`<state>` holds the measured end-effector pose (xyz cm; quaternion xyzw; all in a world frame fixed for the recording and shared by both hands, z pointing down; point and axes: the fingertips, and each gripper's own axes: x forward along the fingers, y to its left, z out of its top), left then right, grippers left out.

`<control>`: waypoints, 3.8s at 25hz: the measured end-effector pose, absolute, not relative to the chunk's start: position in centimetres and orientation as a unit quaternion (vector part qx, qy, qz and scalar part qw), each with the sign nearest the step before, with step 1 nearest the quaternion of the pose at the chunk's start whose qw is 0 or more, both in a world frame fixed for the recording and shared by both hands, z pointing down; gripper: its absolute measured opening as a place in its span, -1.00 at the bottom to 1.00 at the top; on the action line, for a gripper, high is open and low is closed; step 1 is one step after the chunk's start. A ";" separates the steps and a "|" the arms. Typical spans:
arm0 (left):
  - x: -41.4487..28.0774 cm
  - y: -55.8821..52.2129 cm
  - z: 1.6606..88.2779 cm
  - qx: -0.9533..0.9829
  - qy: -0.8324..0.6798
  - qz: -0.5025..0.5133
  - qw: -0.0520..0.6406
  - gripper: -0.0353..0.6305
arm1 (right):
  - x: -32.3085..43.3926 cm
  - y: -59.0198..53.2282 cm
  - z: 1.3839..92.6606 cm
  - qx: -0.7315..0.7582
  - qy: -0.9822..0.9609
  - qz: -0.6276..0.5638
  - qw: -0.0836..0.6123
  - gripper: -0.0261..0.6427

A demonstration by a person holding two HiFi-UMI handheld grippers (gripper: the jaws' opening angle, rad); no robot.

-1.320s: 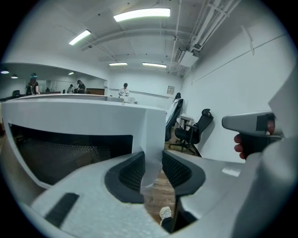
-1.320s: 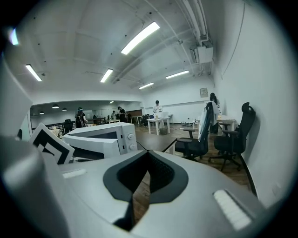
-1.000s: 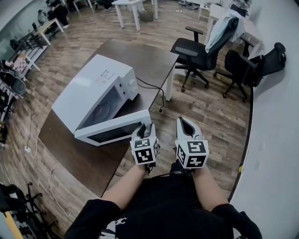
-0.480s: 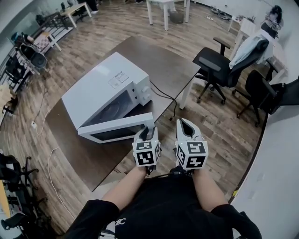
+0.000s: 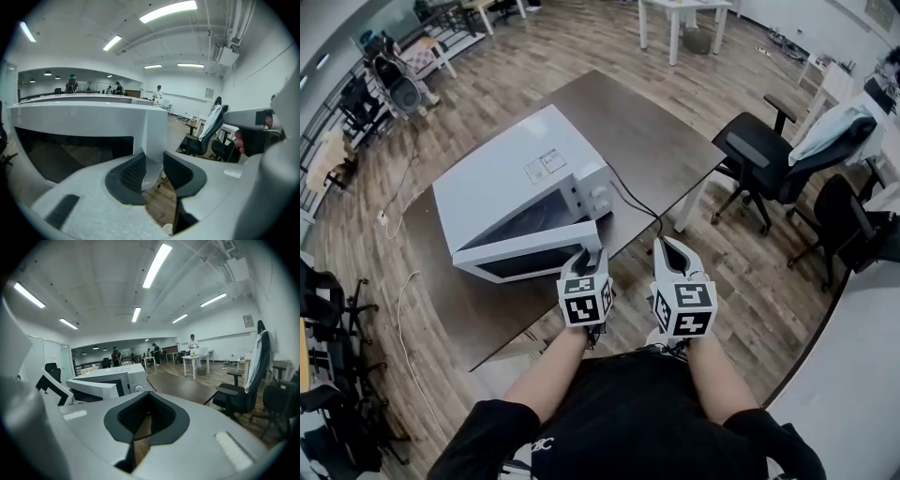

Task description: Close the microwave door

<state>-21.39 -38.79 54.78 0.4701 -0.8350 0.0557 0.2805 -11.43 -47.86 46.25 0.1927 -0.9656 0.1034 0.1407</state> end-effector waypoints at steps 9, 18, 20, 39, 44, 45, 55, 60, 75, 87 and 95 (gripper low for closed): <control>-25.1 -41.4 55.1 0.415 -0.865 0.041 0.279 -0.51 | -13.5 -51.7 46.4 0.155 -0.973 0.093 0.142 -0.89; -28.4 -43.1 55.1 0.373 -0.887 0.025 0.273 -0.51 | -15.4 -53.4 46.8 0.121 -0.978 0.078 0.153 -0.89; -29.1 -43.4 55.1 0.364 -0.891 0.022 0.272 -0.51 | -15.8 -53.5 46.8 0.113 -0.979 0.076 0.154 -0.89; -32.0 -44.7 54.9 0.338 -0.903 0.015 0.264 -0.51 | -19.8 -52.3 48.2 0.060 -0.980 0.080 0.173 -0.89; -32.4 -44.8 54.8 0.344 -0.904 0.025 0.255 -0.51 | -20.3 -51.2 48.2 0.052 -0.980 0.078 0.173 -0.89; -32.6 -44.8 54.8 0.343 -0.904 0.026 0.254 -0.51 | -20.3 -51.0 48.2 0.051 -0.980 0.077 0.173 -0.89; -33.5 -45.0 55.0 0.346 -0.900 0.035 0.263 -0.51 | -19.3 -50.6 48.0 0.059 -0.980 0.072 0.174 -0.89; -33.4 -44.9 55.0 0.351 -0.894 0.026 0.278 -0.51 | -18.5 -50.5 47.7 0.064 -0.981 0.071 0.170 -0.89; -30.0 -38.2 49.7 0.356 -0.909 0.039 0.212 -0.74 | -19.8 -46.9 45.9 0.046 -0.985 0.082 0.146 -0.89; -29.5 -28.3 46.7 0.328 -0.924 -0.001 0.195 -0.86 | -23.0 -41.2 44.4 0.012 -0.989 0.077 0.128 -0.90; -29.3 -23.7 45.5 0.315 -0.931 -0.015 0.183 -0.86 | -24.2 -39.6 44.3 0.023 -0.989 0.059 0.131 -0.90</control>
